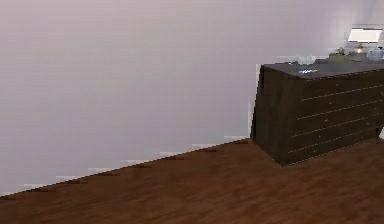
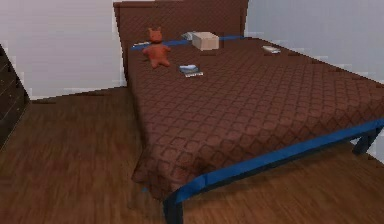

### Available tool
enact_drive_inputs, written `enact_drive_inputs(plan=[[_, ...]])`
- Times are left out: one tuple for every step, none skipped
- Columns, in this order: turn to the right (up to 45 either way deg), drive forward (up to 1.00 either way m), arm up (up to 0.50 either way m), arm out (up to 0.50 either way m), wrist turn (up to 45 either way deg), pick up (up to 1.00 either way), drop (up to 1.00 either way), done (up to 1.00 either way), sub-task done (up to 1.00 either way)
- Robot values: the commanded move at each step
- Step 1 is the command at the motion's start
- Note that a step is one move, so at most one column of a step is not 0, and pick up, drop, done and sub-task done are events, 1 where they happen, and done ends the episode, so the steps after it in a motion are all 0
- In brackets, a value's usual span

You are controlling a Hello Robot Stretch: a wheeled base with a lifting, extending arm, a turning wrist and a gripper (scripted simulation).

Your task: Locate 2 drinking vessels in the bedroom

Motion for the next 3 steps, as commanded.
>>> enact_drive_inputs(plan=[[24.0,0.0,0.0,0.0,0.0,0.0,0.0,0.0,0.0],[3.0,0.0,0.0,0.0,0.0,0.0,0.0,0.0,0.0],[-6.0,0.0,0.0,0.0,0.0,0.0,0.0,0.0,0.0]])
